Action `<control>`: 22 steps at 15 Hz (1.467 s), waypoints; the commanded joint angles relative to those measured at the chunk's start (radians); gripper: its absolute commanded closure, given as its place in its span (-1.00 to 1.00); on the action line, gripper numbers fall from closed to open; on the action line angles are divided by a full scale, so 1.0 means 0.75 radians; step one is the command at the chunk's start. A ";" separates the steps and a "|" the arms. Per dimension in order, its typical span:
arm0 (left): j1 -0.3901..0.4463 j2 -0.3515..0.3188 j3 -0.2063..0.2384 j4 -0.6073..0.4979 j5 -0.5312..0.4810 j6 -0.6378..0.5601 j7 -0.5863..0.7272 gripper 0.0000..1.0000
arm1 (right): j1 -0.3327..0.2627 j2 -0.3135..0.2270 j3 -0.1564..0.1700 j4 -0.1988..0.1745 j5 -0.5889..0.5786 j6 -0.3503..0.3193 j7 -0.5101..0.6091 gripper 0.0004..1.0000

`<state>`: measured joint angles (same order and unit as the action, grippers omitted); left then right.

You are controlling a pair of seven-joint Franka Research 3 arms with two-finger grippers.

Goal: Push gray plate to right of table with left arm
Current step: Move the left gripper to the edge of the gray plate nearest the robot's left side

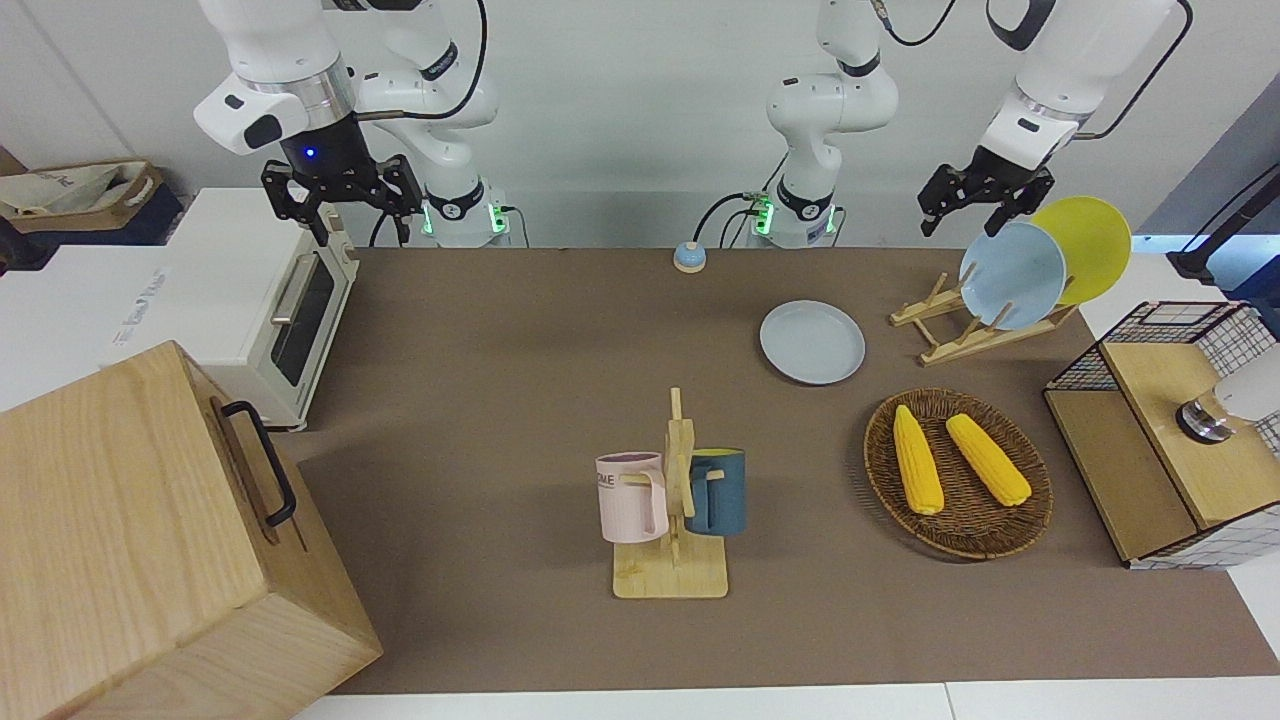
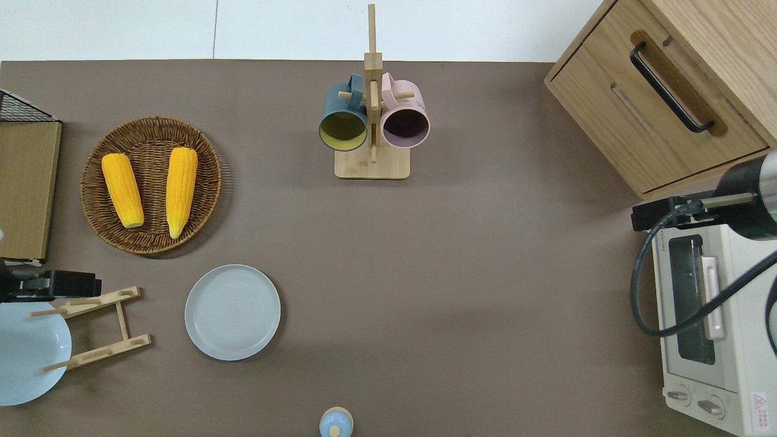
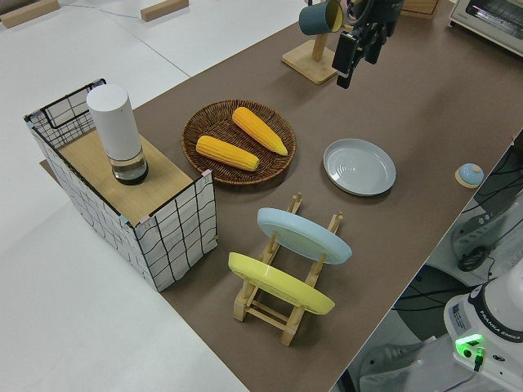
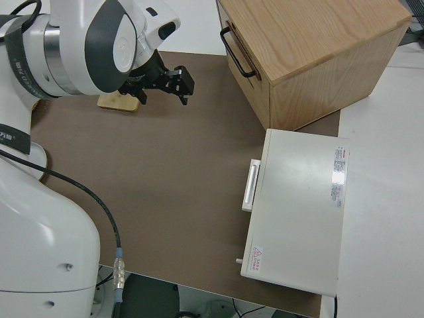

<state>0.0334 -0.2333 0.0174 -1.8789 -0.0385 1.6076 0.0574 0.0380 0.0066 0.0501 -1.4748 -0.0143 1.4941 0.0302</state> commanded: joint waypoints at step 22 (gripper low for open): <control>-0.018 -0.119 -0.001 -0.892 -0.063 0.844 -0.013 -0.99 | -0.004 -0.005 -0.001 0.007 0.029 -0.016 -0.001 -0.97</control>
<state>0.0318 -0.3223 0.0136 -2.4756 -0.0690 2.1481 0.0574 0.0380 0.0066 0.0501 -1.4748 -0.0143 1.4941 0.0302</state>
